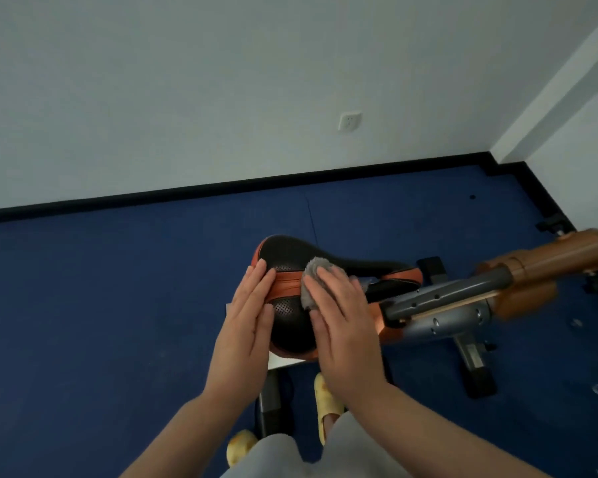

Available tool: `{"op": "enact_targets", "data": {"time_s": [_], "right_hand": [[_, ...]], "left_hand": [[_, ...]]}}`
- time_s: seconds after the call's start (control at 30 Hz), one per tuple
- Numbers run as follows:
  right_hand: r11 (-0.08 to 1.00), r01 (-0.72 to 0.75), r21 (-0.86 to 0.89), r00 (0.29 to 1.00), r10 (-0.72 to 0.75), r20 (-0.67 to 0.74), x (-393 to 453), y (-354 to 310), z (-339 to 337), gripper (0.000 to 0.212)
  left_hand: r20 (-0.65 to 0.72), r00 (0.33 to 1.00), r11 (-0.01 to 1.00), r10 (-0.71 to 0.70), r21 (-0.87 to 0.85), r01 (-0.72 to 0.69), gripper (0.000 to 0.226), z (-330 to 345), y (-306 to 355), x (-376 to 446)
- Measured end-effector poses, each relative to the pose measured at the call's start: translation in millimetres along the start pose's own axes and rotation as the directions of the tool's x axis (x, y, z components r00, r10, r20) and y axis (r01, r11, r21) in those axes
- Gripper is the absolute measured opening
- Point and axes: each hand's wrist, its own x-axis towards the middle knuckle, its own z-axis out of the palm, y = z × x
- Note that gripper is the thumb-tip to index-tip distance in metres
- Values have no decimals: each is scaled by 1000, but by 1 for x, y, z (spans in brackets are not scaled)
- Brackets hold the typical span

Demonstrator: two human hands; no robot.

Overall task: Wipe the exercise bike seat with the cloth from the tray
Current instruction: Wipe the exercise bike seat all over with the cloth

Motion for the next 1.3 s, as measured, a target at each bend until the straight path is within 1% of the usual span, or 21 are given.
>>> {"op": "enact_targets", "data": {"time_s": [0.03, 0.13, 0.17, 0.2, 0.23, 0.3, 0.33, 0.37, 0.47, 0.53, 0.57, 0.63, 0.7, 0.77, 0.87, 0.9, 0.97, 1.07, 1.17, 1.23, 1.3], "right_hand": [[1000, 22, -10, 1000, -22, -1, -6, -10, 7, 43], [958, 277, -79, 958, -269, 102, -28, -11, 11, 44], [940, 326, -101, 942, -314, 120, -31, -4, 7, 45], [944, 313, -107, 947, -301, 110, -31, 2, 4, 44], [968, 234, -91, 971, -228, 67, -28, 4, 2, 43], [1000, -2, -24, 998, 0, -55, -19, -7, 7, 42], [998, -64, -2, 994, 64, -87, -16, -18, 12, 42], [998, -59, -4, 995, 58, -83, -16, -30, 17, 42], [976, 188, -107, 982, -184, 45, -31, -43, 28, 51], [957, 247, -152, 969, -239, 67, -35, -29, 19, 50], [971, 197, -138, 980, -193, 42, -34, -23, 15, 47], [999, -26, -36, 996, 23, -87, -27, -15, 11, 43], [981, -191, 47, 965, 196, -172, -18, -20, 12, 43], [984, -179, 21, 973, 180, -146, -18, -27, 17, 44], [993, 43, -107, 999, -46, -25, -24, -11, 8, 43], [988, 65, -139, 997, -68, -20, -23, 2, 3, 43], [990, -61, -130, 993, 47, -106, -15, 27, -8, 44], [949, -314, -5, 914, 301, -272, 1, 46, -17, 43], [849, -480, 221, 766, 528, -367, 14, 35, -8, 43], [760, -525, 382, 649, 649, -398, 20, 12, 1, 44], [683, -529, 504, 584, 723, -368, 21, -16, 8, 46]], "left_hand": [[19, 1000, 1000, 8, -13, -8, 46, -2, -3, 1], [79, 996, 999, 48, -26, -46, 45, -9, -9, 2], [92, 994, 998, 55, -19, -53, 44, -12, -9, 2], [97, 994, 999, 54, -13, -53, 43, -14, -10, 3], [92, 995, 999, 45, -11, -44, 42, -15, -10, 3], [72, 997, 1000, 18, -11, -17, 44, -16, -8, 5], [65, 998, 1000, 14, -13, -13, 45, -15, -6, 5], [59, 998, 1000, 18, -19, -17, 45, -14, -5, 5], [48, 999, 999, 21, -40, -19, 49, -16, -4, 2], [44, 999, 999, 21, -47, -19, 48, -17, -5, 1], [36, 999, 999, 24, -46, -23, 47, -18, -5, 0], [7, 1000, 999, 29, -38, -28, 46, -17, -2, 1], [-8, 999, 999, 36, -33, -36, 45, -11, 4, 3], [-10, 999, 998, 38, -48, -39, 44, -5, 10, 6], [-7, 999, 999, 33, -41, -34, 42, 0, 16, 14], [1, 999, 999, 41, -23, -41, 42, 1, 18, 17], [31, 997, 997, 73, 26, -74, 41, 2, 21, 24], [119, 978, 973, 174, 129, -189, 41, 7, 30, 39], [271, 927, 897, 260, 288, -336, 40, 12, 34, 60], [333, 899, 835, 284, 374, -403, 43, 16, 31, 68], [330, 902, 817, 279, 411, -404, 43, 18, 29, 70]]}}
